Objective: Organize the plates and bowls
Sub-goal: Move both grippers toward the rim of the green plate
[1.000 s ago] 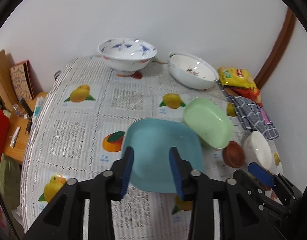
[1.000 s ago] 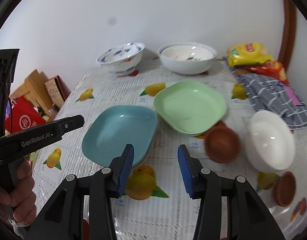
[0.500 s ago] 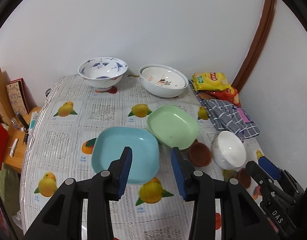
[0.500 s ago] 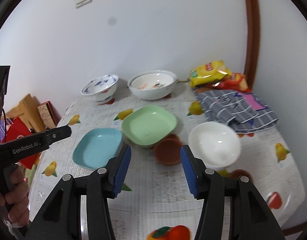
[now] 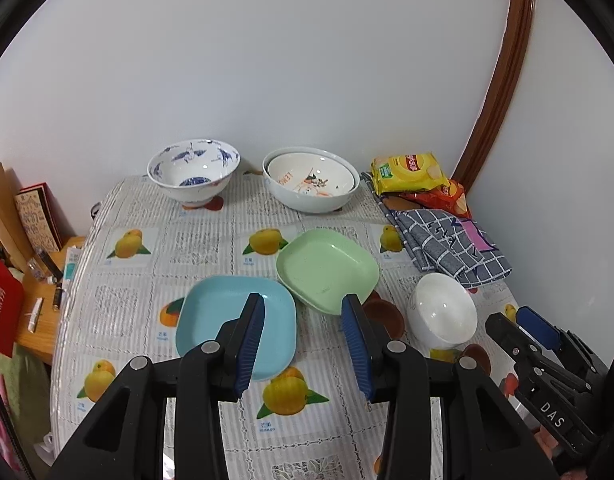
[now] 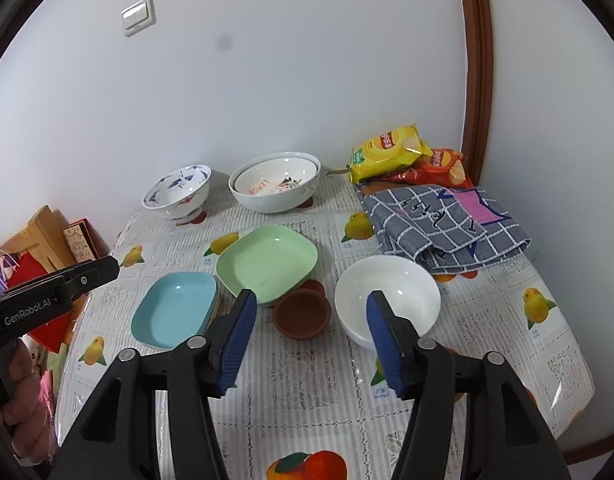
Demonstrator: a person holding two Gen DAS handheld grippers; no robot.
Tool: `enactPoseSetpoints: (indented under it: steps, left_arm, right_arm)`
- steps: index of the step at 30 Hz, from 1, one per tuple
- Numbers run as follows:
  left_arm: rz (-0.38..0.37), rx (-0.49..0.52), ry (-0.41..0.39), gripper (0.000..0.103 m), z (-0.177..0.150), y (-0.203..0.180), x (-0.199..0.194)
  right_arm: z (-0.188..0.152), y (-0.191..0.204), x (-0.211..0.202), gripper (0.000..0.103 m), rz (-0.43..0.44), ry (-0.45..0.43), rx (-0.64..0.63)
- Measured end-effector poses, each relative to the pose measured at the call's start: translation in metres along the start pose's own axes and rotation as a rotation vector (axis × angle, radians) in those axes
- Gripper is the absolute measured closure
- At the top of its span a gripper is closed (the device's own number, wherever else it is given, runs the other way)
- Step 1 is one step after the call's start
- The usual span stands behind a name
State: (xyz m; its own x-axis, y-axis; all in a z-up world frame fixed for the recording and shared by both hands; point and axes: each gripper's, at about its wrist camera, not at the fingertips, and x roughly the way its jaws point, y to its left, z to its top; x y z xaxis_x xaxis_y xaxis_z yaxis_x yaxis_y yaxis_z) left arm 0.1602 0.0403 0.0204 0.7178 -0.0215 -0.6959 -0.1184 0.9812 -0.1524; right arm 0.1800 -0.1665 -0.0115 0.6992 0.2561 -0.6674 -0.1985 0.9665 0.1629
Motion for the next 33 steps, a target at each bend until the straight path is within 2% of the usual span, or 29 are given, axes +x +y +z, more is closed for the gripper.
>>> enactPoseSetpoints:
  steps: [3, 18, 33]
  left_arm:
    - [-0.004, 0.005, -0.011, 0.060, 0.006, -0.001, -0.003]
    - [-0.006, 0.043, 0.033, 0.060, 0.010, -0.009, 0.023]
    - [-0.014, 0.032, 0.135, 0.060, 0.005, -0.012, 0.090]
  right_arm:
    - [0.006, -0.001, 0.001, 0.042, 0.022, -0.004, 0.013]
    - [0.014, 0.003, 0.024, 0.041, 0.069, 0.028, 0.002]
    - [0.016, -0.012, 0.071, 0.041, 0.073, 0.073, 0.013]
